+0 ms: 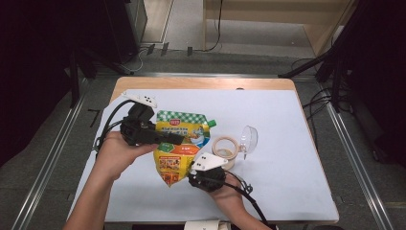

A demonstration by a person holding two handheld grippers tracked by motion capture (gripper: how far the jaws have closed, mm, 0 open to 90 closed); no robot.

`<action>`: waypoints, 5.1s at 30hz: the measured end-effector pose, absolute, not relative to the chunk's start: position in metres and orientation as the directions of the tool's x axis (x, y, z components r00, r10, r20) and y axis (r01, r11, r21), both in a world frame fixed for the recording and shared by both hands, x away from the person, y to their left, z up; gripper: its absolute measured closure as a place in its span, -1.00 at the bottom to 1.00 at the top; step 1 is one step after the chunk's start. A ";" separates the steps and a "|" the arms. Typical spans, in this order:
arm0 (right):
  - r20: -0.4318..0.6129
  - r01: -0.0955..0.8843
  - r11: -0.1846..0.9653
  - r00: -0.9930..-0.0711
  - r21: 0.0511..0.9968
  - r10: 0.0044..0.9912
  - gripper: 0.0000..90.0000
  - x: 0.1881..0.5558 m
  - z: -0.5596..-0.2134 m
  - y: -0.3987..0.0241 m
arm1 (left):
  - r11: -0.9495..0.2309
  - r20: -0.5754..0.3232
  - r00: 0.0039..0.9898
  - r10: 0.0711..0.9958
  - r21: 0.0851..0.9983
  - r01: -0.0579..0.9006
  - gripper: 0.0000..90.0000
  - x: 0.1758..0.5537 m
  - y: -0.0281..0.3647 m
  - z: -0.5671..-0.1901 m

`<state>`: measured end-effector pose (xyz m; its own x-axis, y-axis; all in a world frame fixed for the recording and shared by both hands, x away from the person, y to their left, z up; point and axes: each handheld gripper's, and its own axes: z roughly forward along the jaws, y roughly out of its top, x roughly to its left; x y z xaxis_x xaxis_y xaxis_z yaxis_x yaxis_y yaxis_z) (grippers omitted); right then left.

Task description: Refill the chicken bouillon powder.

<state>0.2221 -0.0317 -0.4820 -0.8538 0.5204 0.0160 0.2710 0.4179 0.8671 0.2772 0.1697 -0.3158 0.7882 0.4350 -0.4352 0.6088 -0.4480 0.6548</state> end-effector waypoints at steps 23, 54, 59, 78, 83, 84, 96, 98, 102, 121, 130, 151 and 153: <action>0.107 0.286 0.401 -0.904 0.870 0.413 0.50 0.190 -0.462 -0.023 | -0.483 -0.376 0.782 0.496 0.629 0.609 0.68 0.286 0.129 -0.340; 0.252 0.388 0.354 -0.893 0.851 0.373 0.40 0.197 -0.450 -0.024 | -0.519 -0.429 0.716 0.551 0.495 0.697 0.26 0.318 0.085 -0.359; 0.237 0.378 0.368 -0.897 0.850 0.374 0.36 0.199 -0.450 -0.025 | -0.533 -0.436 0.714 0.548 0.475 0.700 0.29 0.324 0.081 -0.361; 0.238 0.392 0.349 -0.881 0.851 0.409 0.39 0.202 -0.451 -0.028 | -0.539 -0.451 0.725 0.520 0.485 0.688 0.14 0.323 0.076 -0.358; 0.274 0.413 0.315 -0.874 0.855 0.401 0.39 0.202 -0.448 -0.030 | -0.534 -0.461 0.721 0.518 0.483 0.693 0.05 0.319 0.077 -0.355; 0.274 0.413 0.315 -0.874 0.855 0.401 0.39 0.202 -0.448 -0.030 | -0.534 -0.461 0.721 0.518 0.483 0.693 0.04 0.319 0.077 -0.355; 0.294 0.431 0.294 -0.863 0.853 0.412 0.34 0.207 -0.446 -0.034 | -0.550 -0.450 0.726 0.519 0.474 0.687 0.39 0.315 0.077 -0.354; 0.271 0.412 0.312 -0.872 0.856 0.408 0.32 0.205 -0.445 -0.032 | -0.555 -0.443 0.727 0.524 0.470 0.687 0.46 0.316 0.076 -0.354; 0.194 0.349 0.353 -0.893 0.868 0.406 0.24 0.203 -0.444 -0.028 | -0.554 -0.437 0.727 0.530 0.470 0.687 0.47 0.317 0.074 -0.352; 0.238 0.384 0.307 -0.876 0.871 0.420 0.34 0.214 -0.432 -0.022 | -0.552 -0.410 0.741 0.531 0.496 0.670 0.36 0.320 0.077 -0.337; 0.223 0.368 0.309 -0.882 0.877 0.416 0.33 0.217 -0.432 -0.020 | -0.550 -0.356 0.749 0.558 0.517 0.656 0.51 0.317 0.079 -0.333; 0.181 0.333 0.335 -0.893 0.881 0.413 0.34 0.221 -0.434 -0.016 | -0.527 -0.356 0.748 0.560 0.544 0.653 0.57 0.316 0.085 -0.333; 0.180 0.333 0.338 -0.893 0.880 0.412 0.34 0.221 -0.431 -0.016 | -0.515 -0.371 0.742 0.558 0.546 0.660 0.56 0.318 0.088 -0.332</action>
